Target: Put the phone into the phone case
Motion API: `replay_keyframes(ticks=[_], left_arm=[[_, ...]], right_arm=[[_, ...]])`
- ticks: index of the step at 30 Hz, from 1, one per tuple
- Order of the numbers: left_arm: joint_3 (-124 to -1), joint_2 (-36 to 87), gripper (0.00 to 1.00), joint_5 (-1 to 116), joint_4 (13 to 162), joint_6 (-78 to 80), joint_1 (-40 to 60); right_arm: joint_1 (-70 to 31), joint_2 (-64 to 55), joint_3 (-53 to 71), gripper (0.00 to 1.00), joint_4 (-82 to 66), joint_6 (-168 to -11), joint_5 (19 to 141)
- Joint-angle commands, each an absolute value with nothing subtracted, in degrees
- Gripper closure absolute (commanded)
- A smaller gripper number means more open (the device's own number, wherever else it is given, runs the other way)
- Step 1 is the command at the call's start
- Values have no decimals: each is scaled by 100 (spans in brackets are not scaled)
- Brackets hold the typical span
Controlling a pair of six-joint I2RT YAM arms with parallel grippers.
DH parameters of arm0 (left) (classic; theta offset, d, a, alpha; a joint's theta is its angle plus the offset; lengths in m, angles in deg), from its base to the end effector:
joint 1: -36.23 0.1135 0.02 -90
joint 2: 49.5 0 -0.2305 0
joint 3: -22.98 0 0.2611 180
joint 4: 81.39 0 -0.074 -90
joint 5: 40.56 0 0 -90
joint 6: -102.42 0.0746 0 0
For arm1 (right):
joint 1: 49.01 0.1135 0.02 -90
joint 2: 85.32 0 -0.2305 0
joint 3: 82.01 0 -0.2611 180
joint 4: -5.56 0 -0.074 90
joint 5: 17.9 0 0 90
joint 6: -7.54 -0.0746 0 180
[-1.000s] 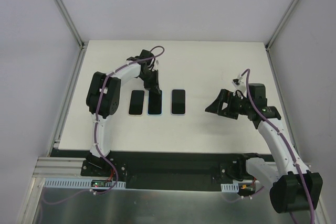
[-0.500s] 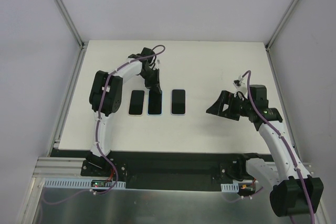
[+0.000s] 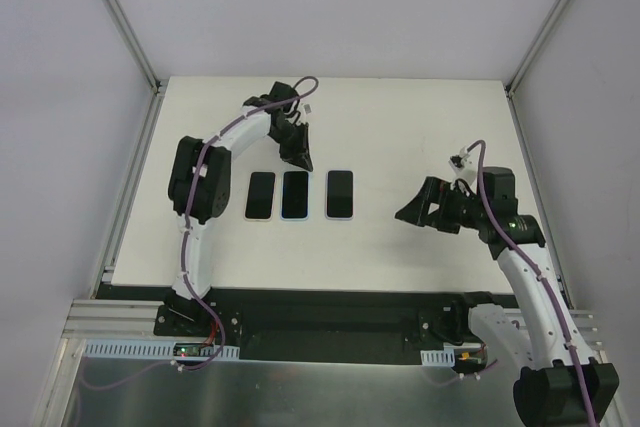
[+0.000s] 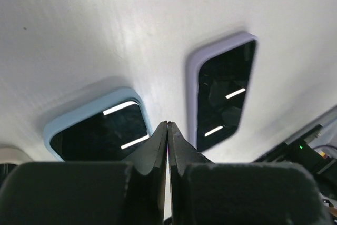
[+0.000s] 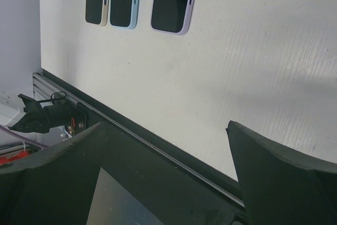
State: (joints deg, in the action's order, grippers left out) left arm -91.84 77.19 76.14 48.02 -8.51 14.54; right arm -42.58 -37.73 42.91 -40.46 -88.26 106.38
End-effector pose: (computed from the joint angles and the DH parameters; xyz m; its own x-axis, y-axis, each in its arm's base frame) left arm 0.4320 -0.2079 0.1199 -0.9565 0.0370 -0.2895 0.1944 0.8207 -0.5373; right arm 0.2234 0.0675 0.2332 -0.6694 0.0086 -0.7428 -0.4651 0.7749 0.4281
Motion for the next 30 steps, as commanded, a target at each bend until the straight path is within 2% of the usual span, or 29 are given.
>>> replay_keyframes(ticks=[1,6,8,9,12,15,20,21,22,23,30], left_arm=[[-9534,6312,100,8362,4788,-674,1461],[-9077,5282,99,8302,4797,-604,1461],[-8761,4737,91,8196,4814,-569,1461],[-8630,4552,79,8100,4823,-560,1461],[-7989,3814,60,8072,4989,-560,1461],[-7128,2971,52,8318,5436,-586,1461],[-5756,1406,24,8056,5842,-534,1452],[-5572,1204,11,8046,5921,-542,1452],[-5248,880,4,8038,6035,-551,1452],[-5097,729,1,8038,6080,-551,1452],[-4226,-2,1,8046,6273,-744,1452]], right_arm=[[-4286,-3979,4067,1,-4271,-8879,10506],[-4277,-4041,3953,1,-4446,-8896,10392],[-4251,-4093,3866,1,-4543,-8870,10374],[-4207,-4172,3830,2,-4578,-8853,10383],[-4128,-4356,3681,4,-4771,-8756,10418],[-4119,-4620,3602,4,-5008,-8659,10305],[-4119,-5007,3514,4,-5343,-8676,10137],[-4119,-5147,3514,4,-5352,-8738,10085],[-4110,-5227,3514,4,-5326,-8895,10049],[-4119,-5297,3522,4,-5317,-8975,10032],[-4110,-5737,3540,4,-5290,-9318,9865]])
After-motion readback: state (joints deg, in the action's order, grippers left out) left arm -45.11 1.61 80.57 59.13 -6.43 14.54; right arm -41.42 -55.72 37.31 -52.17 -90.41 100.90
